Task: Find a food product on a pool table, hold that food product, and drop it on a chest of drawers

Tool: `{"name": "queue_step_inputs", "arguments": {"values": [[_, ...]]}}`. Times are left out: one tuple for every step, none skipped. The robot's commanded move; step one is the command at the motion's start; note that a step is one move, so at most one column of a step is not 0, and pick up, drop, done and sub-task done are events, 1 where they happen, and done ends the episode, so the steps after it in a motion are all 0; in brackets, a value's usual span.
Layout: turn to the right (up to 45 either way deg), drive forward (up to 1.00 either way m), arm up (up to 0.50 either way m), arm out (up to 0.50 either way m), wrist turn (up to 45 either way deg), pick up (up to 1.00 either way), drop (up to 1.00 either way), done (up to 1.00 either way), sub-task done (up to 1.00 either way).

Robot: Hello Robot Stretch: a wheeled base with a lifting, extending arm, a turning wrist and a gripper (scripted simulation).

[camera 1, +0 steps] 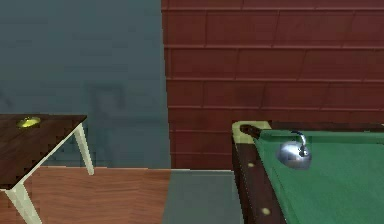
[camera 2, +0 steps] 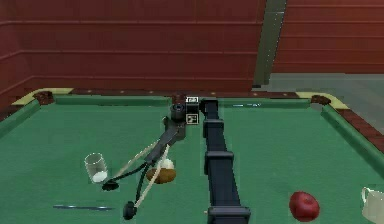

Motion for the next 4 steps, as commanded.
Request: {"name": "queue_step_inputs", "arguments": {"values": [[0.0,0.00,0.00,0.00,45.0,0.00,0.00,0.00,0.00],[0.0,0.00,0.00,0.00,45.0,0.00,0.00,0.00,0.00],[0.0,0.00,0.00,0.00,21.0,0.00,0.00,0.00,0.00],[0.0,0.00,-0.30,0.00,0.0,0.00,0.00,0.00,0.00]]}}
